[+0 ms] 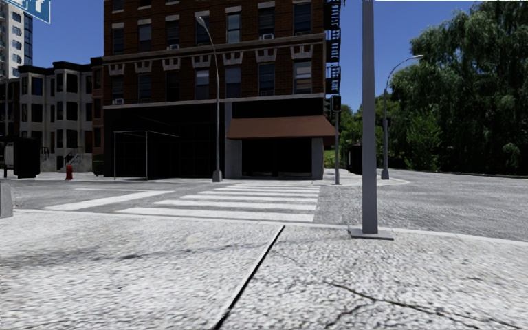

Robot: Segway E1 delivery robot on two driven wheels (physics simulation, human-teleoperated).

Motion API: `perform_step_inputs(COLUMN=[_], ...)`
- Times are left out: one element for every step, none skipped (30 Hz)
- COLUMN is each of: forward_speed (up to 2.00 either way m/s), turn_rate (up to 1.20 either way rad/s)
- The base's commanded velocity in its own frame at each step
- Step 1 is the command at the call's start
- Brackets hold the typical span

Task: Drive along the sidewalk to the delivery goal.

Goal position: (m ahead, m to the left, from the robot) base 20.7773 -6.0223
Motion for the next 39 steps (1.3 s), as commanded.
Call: perform_step_inputs(forward_speed=[2.00, 2.00, 2.00, 2.00, 2.00, 2.00, 2.00, 2.00, 2.00, 2.00, 2.00, 2.00, 2.00, 2.00, 2.00, 2.00, 2.00, 2.00, 2.00, 2.00, 2.00, 2.00, 2.00, 2.00, 2.00, 2.00, 2.00, 2.00, 2.00, 2.00, 2.00, 2.00, 2.00, 1.99, 1.98, 1.98, 1.98, 1.98, 1.98], turn_rate=[0.10, 0.10, 0.13, 0.16, 0.21, 0.24, 0.25, 0.26, 0.26, 0.26, 0.10, 0.00, 0.00, 0.00, 0.00, 0.00, 0.00, 0.00, 0.00, 0.00, 0.00, 0.00, 0.00, 0.00, 0.00, 0.00, 0.00, 0.00, 0.00, 0.00, 0.00, 0.00, 0.00, 0.00, 0.00, 0.00, 0.00, 0.00, 0.00])
